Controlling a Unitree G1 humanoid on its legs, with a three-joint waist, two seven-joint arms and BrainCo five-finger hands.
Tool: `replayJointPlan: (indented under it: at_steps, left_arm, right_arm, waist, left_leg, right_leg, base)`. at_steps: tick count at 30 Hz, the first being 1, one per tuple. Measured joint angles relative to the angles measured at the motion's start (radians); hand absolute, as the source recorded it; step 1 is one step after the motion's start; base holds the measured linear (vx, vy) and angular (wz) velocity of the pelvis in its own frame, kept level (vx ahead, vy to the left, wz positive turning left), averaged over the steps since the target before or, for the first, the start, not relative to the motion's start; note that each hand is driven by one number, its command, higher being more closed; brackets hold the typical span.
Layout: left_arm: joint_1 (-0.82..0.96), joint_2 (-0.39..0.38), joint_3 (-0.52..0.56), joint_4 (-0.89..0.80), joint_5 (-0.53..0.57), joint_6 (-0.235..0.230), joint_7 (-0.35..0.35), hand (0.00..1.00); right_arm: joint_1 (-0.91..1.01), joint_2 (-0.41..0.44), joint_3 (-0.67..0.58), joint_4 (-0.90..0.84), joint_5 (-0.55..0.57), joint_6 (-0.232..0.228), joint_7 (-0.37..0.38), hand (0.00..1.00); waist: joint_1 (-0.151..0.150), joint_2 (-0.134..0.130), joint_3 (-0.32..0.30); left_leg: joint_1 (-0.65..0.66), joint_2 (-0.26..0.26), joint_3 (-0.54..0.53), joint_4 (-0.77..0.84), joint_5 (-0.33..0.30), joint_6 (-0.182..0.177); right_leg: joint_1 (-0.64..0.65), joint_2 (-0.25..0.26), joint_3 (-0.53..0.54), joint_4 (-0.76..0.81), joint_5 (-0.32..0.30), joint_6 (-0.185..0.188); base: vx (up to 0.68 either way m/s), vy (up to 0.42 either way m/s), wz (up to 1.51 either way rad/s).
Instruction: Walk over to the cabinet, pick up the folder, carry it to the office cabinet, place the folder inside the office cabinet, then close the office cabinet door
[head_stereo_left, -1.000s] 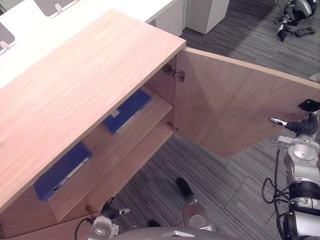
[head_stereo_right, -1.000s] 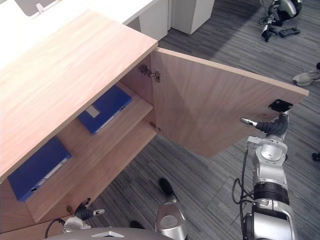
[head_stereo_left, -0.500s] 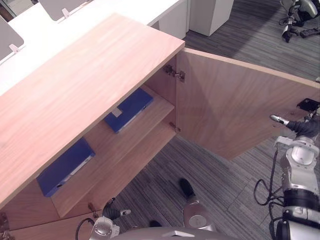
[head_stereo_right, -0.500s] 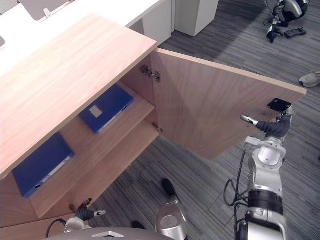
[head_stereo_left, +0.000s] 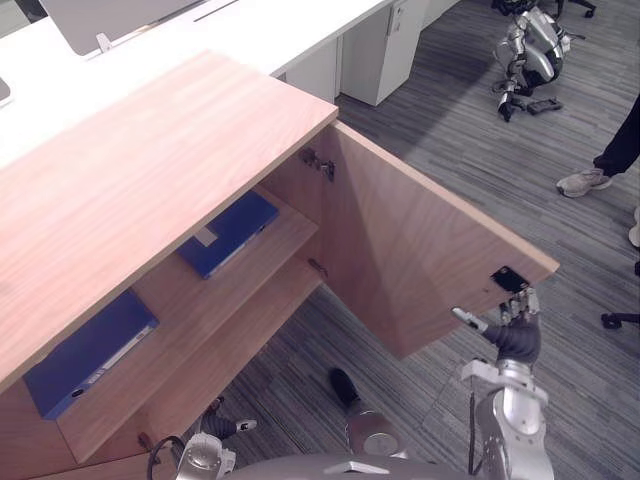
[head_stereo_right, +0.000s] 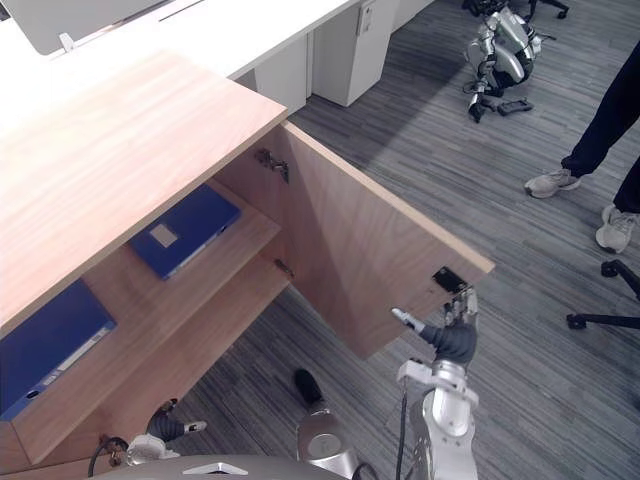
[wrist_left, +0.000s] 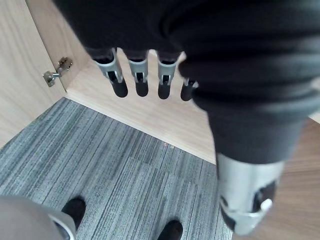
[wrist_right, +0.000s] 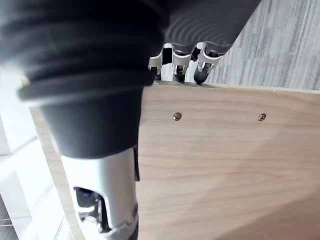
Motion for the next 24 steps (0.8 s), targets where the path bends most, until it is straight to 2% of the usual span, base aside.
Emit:
replayJointPlan:
  at_steps: [2,5,8,11,13,16,22,24]
  left_arm:
    - [0.000,-0.001,0.000,0.000,0.006,0.006,0.001,0.00]
    - [0.001,-0.004,-0.001,0.002,0.025,0.013,0.001,0.00]
    - [-0.003,-0.004,-0.002,0.022,0.032,0.013,0.001,0.00]
    - [-0.009,-0.002,-0.002,0.030,0.045,0.015,0.001,0.00]
    - [-0.010,0.006,-0.003,0.037,0.045,0.016,0.001,0.00]
    - [-0.014,0.007,-0.008,0.041,0.044,0.023,0.001,0.00]
    - [-0.038,0.027,-0.018,0.064,0.044,0.031,0.003,0.00]
    - [-0.040,0.040,-0.018,0.071,0.044,0.036,0.003,0.00]
  right_arm:
    - [0.046,0.001,0.031,-0.028,0.000,0.000,0.021,0.00]
    - [0.120,-0.002,0.097,-0.071,-0.010,0.004,0.034,0.00]
    - [0.192,-0.003,0.159,-0.109,-0.047,0.016,0.037,0.00]
    - [0.248,-0.005,0.197,-0.145,-0.071,0.040,0.050,0.00]
    - [0.286,-0.008,0.224,-0.152,-0.094,0.053,0.061,0.00]
    - [0.310,-0.005,0.237,-0.152,-0.109,0.071,0.061,0.00]
    - [0.317,-0.007,0.239,-0.152,-0.111,0.103,0.060,0.00]
    - [0.316,-0.006,0.242,-0.151,-0.111,0.116,0.060,0.00]
  waist:
    - [0.003,-0.001,0.000]
    - [0.015,-0.010,-0.008]
    - [0.021,-0.023,-0.020]
    - [0.021,-0.037,-0.028]
    - [0.025,-0.067,-0.036]
    - [0.032,-0.091,-0.041]
    - [0.035,-0.112,-0.049]
    - [0.046,-0.125,-0.050]
  left_leg:
    - [0.000,0.004,-0.001,0.014,-0.006,-0.001]
    - [-0.003,0.006,-0.003,0.014,-0.012,-0.009]
    - [-0.003,0.006,-0.021,0.014,-0.011,-0.009]
    - [-0.008,0.002,-0.069,0.014,-0.006,-0.003]
    - [-0.017,0.000,-0.104,0.014,0.003,-0.003]
    - [-0.018,-0.004,-0.134,0.016,0.010,0.002]
    - [-0.033,-0.015,-0.186,0.016,0.020,0.017]
    - [-0.043,-0.015,-0.209,0.014,0.031,0.017]
  right_leg:
    - [0.007,-0.001,-0.006,0.003,0.000,-0.010]
    - [0.010,-0.007,-0.032,0.005,-0.009,-0.046]
    - [0.011,-0.011,-0.060,0.012,-0.005,-0.055]
    - [0.021,-0.021,-0.096,0.019,-0.006,-0.053]
    - [0.028,-0.030,-0.126,0.022,-0.010,-0.048]
    - [0.043,-0.040,-0.152,0.025,-0.013,-0.044]
    - [0.050,-0.061,-0.201,0.038,-0.029,-0.025]
    - [0.051,-0.061,-0.207,0.038,-0.036,-0.015]
  base:
    - [-0.09,-0.061,-0.02]
    - [-0.06,-0.040,-0.06]
    - [-0.03,-0.039,0.07]
    - [-0.03,-0.024,0.29]
    - [-0.03,-0.021,0.41]
    - [-0.04,-0.010,0.33]
    - [-0.05,-0.008,0.27]
    - [-0.05,-0.031,0.23]
